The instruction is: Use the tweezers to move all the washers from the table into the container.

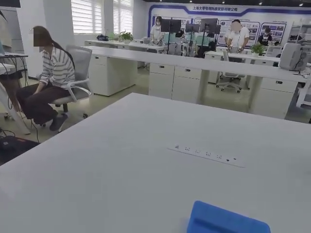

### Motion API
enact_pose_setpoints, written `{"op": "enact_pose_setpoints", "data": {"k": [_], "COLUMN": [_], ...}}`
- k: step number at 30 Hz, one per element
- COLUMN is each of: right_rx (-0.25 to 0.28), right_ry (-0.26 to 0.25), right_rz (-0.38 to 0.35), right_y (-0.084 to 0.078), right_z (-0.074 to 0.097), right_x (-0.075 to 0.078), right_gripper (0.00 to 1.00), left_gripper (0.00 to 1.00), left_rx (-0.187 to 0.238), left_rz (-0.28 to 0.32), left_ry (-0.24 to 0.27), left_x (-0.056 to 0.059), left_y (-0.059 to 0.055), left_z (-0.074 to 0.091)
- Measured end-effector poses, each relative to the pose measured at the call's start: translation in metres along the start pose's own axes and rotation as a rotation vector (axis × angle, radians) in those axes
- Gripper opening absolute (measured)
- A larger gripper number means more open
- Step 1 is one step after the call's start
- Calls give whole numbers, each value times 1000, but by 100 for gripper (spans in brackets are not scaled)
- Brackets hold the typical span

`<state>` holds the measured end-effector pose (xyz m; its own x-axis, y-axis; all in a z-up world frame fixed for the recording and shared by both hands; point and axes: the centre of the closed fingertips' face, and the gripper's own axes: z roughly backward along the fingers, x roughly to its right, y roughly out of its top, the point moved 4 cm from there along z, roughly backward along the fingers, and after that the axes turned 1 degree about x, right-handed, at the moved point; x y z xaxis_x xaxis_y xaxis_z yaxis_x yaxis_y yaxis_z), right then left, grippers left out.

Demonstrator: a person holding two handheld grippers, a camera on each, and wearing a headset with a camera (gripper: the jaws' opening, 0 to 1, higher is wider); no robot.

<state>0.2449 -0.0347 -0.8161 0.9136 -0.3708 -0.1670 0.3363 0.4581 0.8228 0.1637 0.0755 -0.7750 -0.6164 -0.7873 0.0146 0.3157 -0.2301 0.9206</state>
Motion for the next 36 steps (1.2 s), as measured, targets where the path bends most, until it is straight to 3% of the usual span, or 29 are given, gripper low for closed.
{"op": "enact_pose_setpoints", "data": {"k": [10,16,20,24,36], "right_rx": [17,43,48,27,64], "right_ry": [-33,-56,-34,-12,13], "right_rz": [-1,-76,-126,-125,-90], "right_y": [-3,-4,-4,-4,29], "right_z": [3,4,3,2,16], "right_x": [-1,3,3,1,2], "right_gripper": [4,3,3,3,3], "left_gripper": [77,77,76,76,76], "left_rx": [-1,-4,-9,-9,0], "left_rz": [1,-1,-1,-2,-1], "left_ry": [-4,-2,-3,0,10], "left_x": [0,0,0,-2,-4], "left_y": [-1,-1,-2,-2,-2], "left_z": [0,0,0,-1,0]}}
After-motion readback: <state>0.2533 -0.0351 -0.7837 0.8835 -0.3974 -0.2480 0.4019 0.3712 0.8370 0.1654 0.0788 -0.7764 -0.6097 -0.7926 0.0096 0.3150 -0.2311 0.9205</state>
